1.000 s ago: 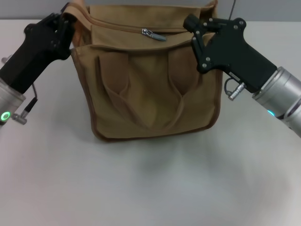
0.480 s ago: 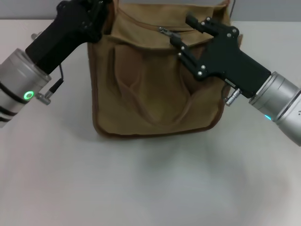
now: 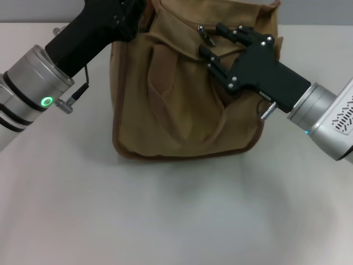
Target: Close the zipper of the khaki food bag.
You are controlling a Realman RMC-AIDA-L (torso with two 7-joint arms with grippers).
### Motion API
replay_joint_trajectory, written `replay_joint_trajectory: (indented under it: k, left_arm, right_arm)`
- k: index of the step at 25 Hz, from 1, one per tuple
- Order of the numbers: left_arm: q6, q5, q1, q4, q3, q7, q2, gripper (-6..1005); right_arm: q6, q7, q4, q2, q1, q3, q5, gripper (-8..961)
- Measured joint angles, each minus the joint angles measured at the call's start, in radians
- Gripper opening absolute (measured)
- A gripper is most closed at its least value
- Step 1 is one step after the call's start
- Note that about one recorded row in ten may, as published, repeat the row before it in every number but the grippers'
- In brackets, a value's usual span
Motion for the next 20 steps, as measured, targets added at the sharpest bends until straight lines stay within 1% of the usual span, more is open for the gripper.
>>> replay_joint_trajectory:
  k: [6,12,16,20]
  left_arm:
    - [0.001,0.001,-0.012,-0.007,0.0,0.004,0.0,23]
    - [-0.006,-0.001,-0.015,-0.015,-0.001,0.009,0.0,23]
    - [-0.011,-0.003,-0.016,-0.016,-0.003,0.01,0.0,24]
    - [-0.012,-0.004,-0.016,-0.016,-0.004,0.011,0.0,24]
  right_arm:
    - [0.006,-0.001,-0.002,0.0,-0.001,0.046,0.001,447]
    - [0.055,-0.001,0.001,0.0,0.013,0.049,-0.004,420]
    - [0.062,-0.001,0.002,0.0,0.018,0.049,-0.005,401]
    - [0.061,-0.001,0.002,0.0,0.019,0.049,-0.007,330]
